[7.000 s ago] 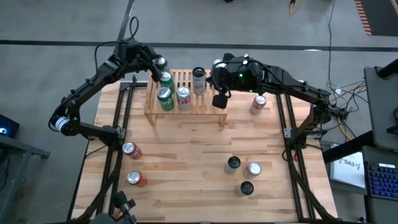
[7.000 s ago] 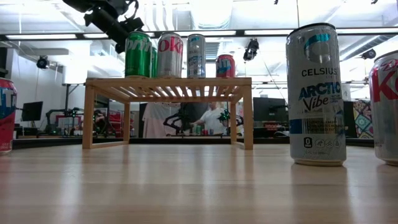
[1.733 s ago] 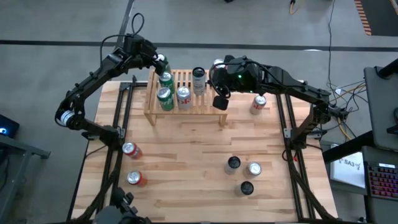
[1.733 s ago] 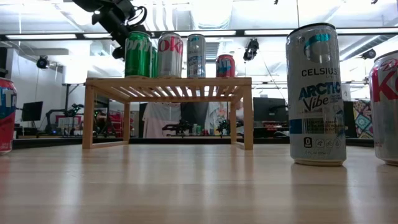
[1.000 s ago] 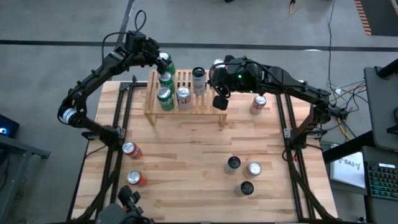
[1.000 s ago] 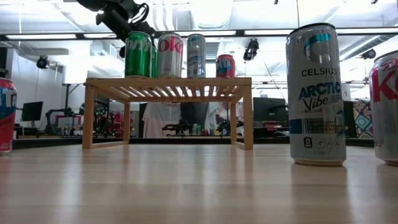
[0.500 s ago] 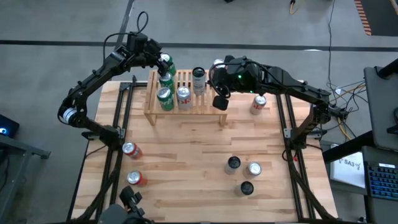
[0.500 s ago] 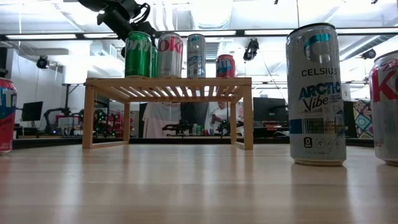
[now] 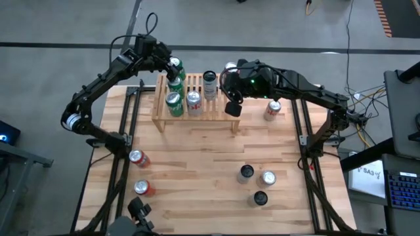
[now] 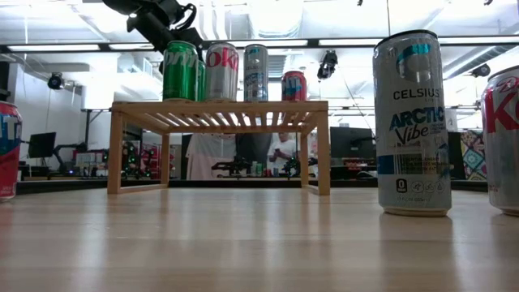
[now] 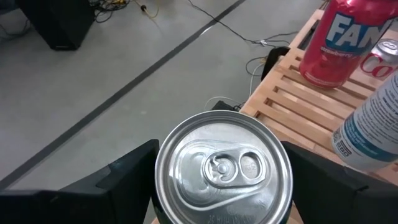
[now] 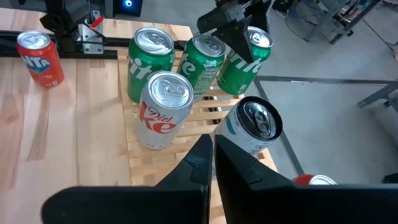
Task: Place canned beverage on shelf
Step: Put the green soda can on the shelf
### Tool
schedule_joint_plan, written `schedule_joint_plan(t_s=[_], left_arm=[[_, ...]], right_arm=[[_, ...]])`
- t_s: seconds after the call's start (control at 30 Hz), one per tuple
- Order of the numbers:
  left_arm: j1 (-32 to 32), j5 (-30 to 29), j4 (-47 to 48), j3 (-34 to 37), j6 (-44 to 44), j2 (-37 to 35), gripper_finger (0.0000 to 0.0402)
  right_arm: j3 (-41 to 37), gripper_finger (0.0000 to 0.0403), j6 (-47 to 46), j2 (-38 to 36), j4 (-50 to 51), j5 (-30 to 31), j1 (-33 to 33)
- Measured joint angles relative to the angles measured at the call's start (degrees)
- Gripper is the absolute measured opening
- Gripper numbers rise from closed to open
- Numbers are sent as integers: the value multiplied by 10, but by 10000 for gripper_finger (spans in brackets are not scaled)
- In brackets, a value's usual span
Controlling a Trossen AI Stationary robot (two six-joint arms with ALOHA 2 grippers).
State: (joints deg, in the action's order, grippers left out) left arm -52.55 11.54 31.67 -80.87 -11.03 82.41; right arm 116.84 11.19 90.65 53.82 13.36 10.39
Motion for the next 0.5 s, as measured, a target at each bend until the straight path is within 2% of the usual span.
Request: schedule_joint_plan(t_s=[0.5], left_arm=[[4, 0, 17, 0, 4, 0, 295]], right_arm=[[0, 9, -5, 0, 8, 0, 0]])
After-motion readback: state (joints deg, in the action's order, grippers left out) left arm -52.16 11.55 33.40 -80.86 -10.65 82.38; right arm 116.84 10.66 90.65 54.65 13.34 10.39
